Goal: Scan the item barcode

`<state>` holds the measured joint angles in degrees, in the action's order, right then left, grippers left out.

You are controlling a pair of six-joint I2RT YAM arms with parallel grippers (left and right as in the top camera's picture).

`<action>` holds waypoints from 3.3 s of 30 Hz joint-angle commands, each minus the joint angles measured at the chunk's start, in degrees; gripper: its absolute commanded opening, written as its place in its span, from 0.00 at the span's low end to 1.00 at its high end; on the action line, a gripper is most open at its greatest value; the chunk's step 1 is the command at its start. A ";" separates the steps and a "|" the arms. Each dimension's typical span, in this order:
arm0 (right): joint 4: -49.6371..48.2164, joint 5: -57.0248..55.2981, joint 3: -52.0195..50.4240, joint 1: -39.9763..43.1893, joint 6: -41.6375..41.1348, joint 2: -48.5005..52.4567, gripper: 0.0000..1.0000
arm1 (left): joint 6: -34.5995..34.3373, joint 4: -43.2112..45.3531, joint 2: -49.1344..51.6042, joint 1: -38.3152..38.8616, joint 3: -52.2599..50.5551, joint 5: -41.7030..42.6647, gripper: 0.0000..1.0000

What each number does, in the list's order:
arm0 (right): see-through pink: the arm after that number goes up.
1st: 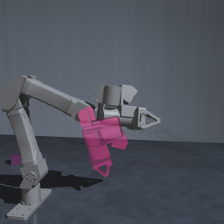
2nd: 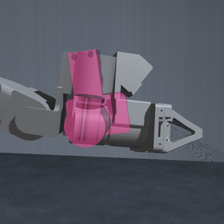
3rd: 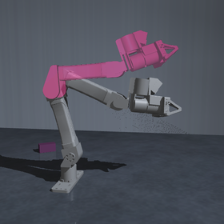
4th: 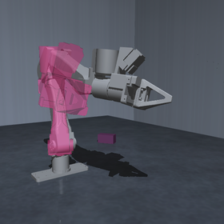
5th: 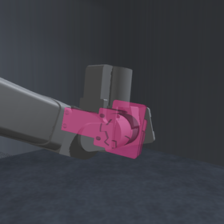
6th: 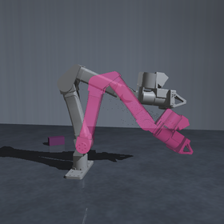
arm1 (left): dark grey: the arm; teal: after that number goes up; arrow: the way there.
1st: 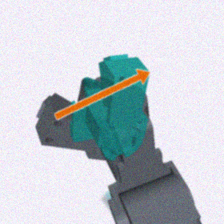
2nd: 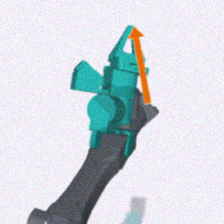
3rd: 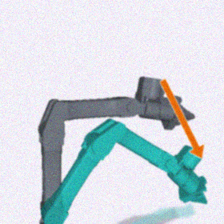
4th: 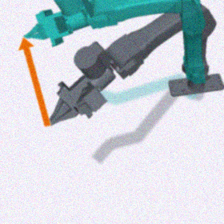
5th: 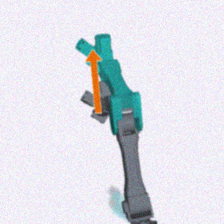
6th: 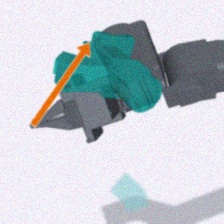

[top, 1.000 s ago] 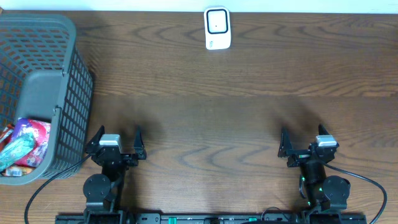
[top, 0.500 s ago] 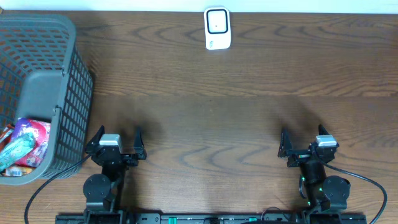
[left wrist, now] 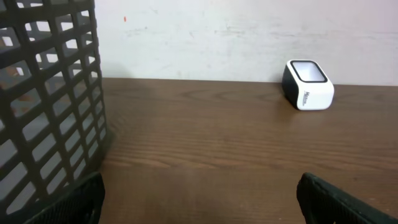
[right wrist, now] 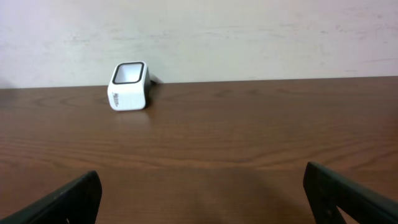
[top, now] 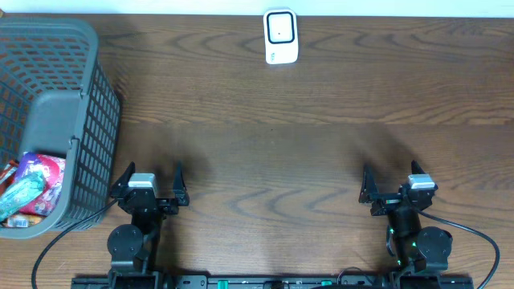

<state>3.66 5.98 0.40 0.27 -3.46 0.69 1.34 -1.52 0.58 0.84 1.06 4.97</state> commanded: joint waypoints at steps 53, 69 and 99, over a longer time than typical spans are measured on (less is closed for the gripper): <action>0.22 0.37 -0.04 -0.48 -0.33 -0.31 0.99 | -0.13 -42.32 75.65 -4.46 98.90 -33.14 0.98; 0.22 0.37 -0.04 -0.48 -0.33 -0.31 0.99 | -21.42 -47.56 87.58 -18.53 102.22 -29.11 0.98; 0.22 0.37 -0.04 -0.48 -0.33 -0.31 0.99 | -41.72 -51.87 106.77 -29.44 88.35 -30.32 0.98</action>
<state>3.66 5.98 0.40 0.23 -3.46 0.69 -39.22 -52.56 104.31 -28.45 89.67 -24.36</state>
